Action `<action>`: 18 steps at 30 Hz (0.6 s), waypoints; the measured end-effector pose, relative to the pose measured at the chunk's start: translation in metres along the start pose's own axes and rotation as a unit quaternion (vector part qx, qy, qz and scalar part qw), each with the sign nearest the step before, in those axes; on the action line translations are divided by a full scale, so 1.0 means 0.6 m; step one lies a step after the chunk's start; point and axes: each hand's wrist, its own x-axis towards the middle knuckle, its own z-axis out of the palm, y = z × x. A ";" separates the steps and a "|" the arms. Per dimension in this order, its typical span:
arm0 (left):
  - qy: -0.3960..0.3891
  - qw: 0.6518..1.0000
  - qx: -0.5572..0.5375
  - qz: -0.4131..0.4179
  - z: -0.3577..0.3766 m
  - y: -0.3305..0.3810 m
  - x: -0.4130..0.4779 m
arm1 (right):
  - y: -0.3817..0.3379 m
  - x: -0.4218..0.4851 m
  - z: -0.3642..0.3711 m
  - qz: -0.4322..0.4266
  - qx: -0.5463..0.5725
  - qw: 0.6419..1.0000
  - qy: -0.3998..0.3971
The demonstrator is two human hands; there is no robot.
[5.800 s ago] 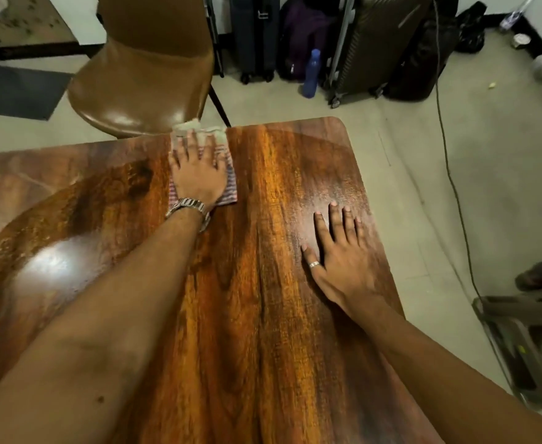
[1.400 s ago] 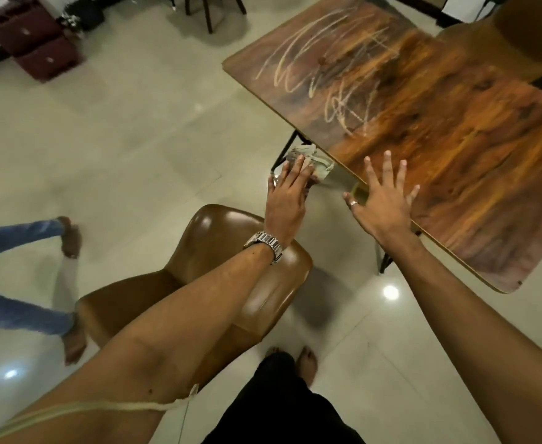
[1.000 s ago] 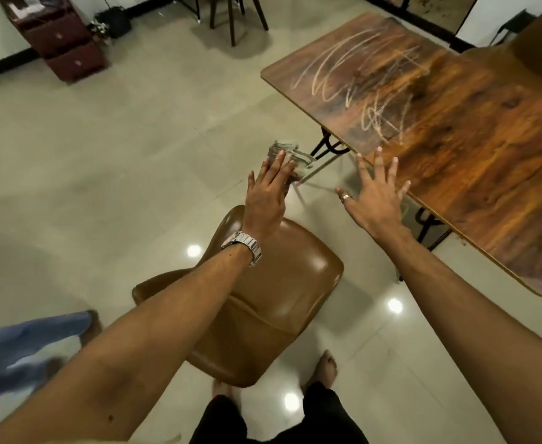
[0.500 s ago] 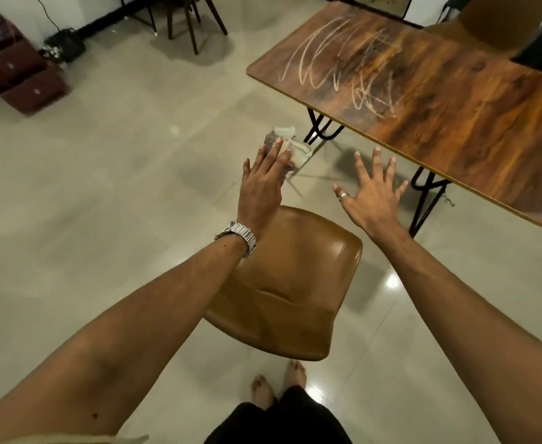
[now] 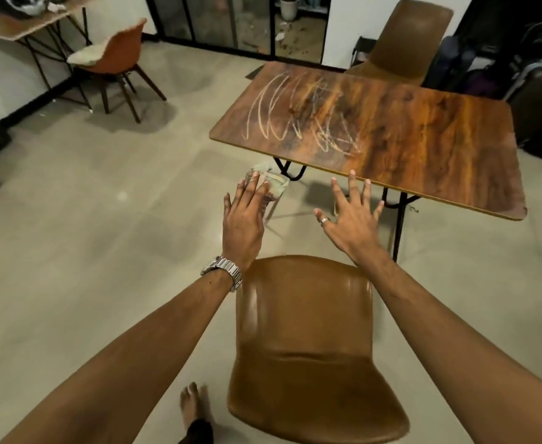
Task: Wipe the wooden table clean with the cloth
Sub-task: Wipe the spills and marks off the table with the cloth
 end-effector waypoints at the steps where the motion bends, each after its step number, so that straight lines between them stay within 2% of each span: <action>1: -0.012 1.000 -0.005 0.013 -0.011 -0.025 0.016 | -0.025 0.008 0.010 0.014 0.004 1.000 0.006; 10: -0.066 0.991 -0.043 0.107 -0.124 -0.179 0.132 | -0.216 0.070 0.063 0.104 -0.010 0.994 0.025; 18: -0.100 0.986 -0.065 0.117 -0.117 -0.251 0.233 | -0.266 0.131 0.078 0.154 0.001 0.987 0.049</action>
